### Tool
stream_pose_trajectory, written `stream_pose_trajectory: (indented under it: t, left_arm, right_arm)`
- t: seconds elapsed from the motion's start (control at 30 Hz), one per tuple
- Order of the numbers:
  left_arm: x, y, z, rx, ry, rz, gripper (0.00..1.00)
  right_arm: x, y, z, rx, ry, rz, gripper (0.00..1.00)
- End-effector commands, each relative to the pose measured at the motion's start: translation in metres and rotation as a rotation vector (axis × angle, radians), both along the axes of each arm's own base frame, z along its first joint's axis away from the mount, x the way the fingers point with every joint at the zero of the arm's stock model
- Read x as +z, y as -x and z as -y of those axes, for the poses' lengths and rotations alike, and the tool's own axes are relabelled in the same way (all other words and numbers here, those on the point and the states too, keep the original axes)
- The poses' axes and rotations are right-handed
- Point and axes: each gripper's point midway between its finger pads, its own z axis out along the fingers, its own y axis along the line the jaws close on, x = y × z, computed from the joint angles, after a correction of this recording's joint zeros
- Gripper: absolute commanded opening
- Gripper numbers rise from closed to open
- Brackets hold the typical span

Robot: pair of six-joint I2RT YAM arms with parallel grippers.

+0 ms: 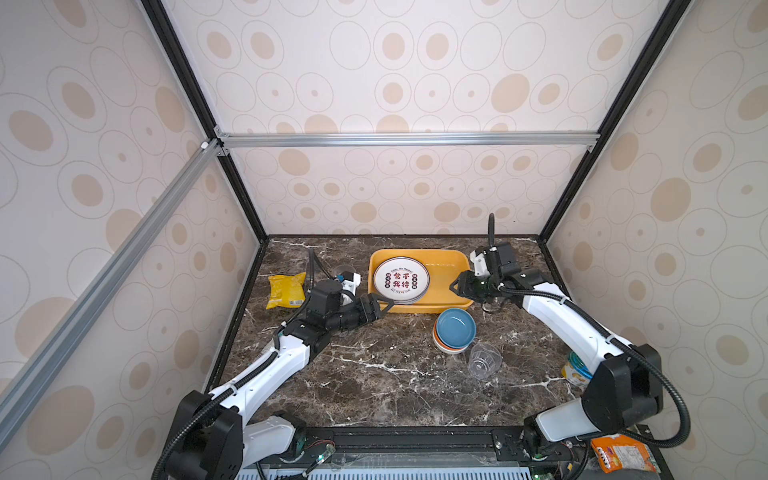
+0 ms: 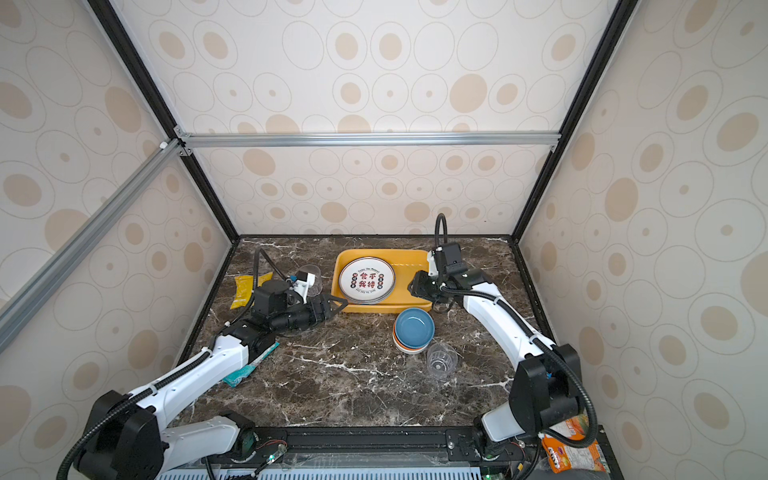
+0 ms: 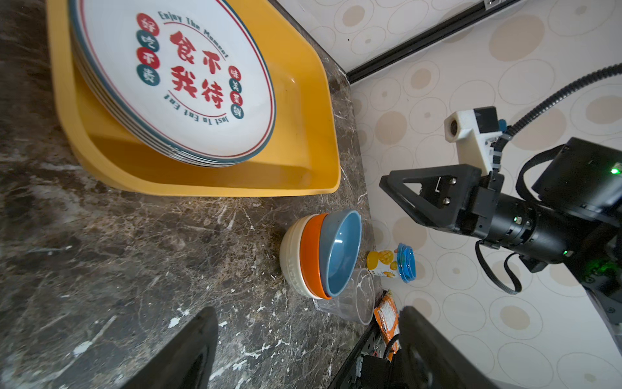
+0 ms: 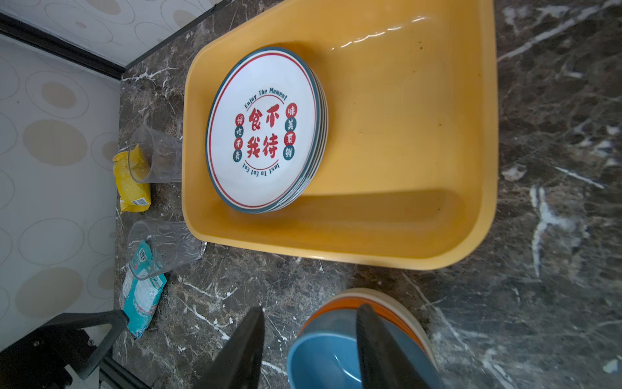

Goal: Place the mixed dishes into the plastic bin
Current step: 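Move the right gripper down to the blue bowl atop the bowl stack, then pinch the rim of the blue bowl with the right gripper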

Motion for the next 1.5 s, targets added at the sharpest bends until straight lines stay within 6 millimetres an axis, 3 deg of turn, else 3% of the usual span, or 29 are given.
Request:
stream_pose_trajectory:
  t: [0.0, 0.2, 0.43, 0.77, 1.07, 1.47]
  left_arm:
    - [0.018, -0.006, 0.014, -0.049, -0.034, 0.074, 0.84]
    - [0.019, -0.007, 0.038, -0.128, -0.107, 0.107, 0.83]
    - [0.02, -0.007, 0.065, -0.208, -0.165, 0.139, 0.82]
    - [0.012, 0.001, 0.099, -0.273, -0.203, 0.159, 0.81]
    - [0.006, 0.012, 0.113, -0.317, -0.221, 0.155, 0.81]
    - [0.001, 0.01, 0.109, -0.28, -0.237, 0.152, 0.81]
  right_arm:
    - [-0.004, 0.02, 0.02, -0.043, 0.033, -0.031, 0.45]
    - [-0.011, 0.048, 0.038, -0.071, 0.082, -0.078, 0.42]
    - [-0.022, 0.065, 0.059, -0.123, 0.121, -0.119, 0.43]
    - [-0.044, 0.073, 0.055, -0.108, 0.1, -0.179, 0.4]
    - [-0.061, 0.069, 0.05, -0.104, 0.081, -0.202, 0.38]
    - [-0.078, 0.064, 0.048, -0.101, 0.083, -0.229, 0.34]
